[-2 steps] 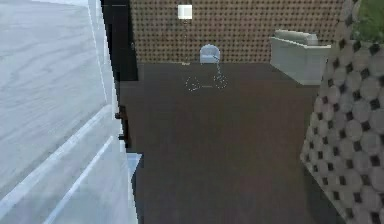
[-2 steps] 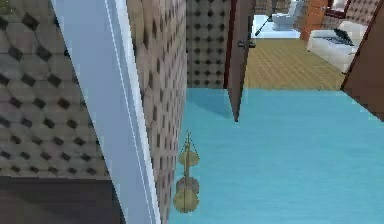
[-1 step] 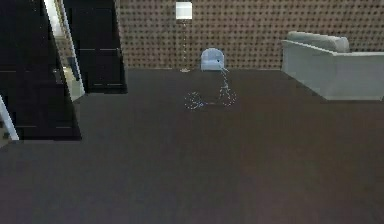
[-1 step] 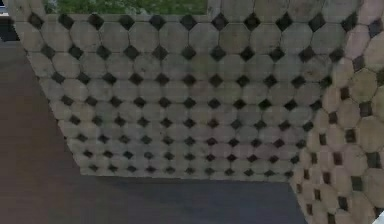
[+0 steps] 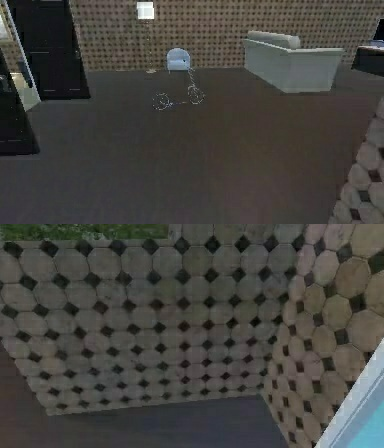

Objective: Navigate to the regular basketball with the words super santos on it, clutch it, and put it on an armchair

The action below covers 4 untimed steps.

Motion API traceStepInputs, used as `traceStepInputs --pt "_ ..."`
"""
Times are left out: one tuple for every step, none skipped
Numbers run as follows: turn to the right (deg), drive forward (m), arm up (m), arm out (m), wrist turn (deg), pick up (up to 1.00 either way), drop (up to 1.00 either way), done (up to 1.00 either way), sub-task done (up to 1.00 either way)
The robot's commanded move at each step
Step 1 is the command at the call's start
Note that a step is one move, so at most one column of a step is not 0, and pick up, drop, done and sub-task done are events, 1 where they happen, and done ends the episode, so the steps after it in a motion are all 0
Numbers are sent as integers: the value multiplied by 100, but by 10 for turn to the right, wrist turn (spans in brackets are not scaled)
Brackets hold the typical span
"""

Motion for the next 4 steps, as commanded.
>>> traceStepInputs --pt "0 15 0 0 0 0 0 0 0" --pt "-240 0 0 0 0 0 0 0 0" --pt "0 50 0 0 0 0 0 0 0" --pt "-60 0 0 0 0 0 0 0 0"
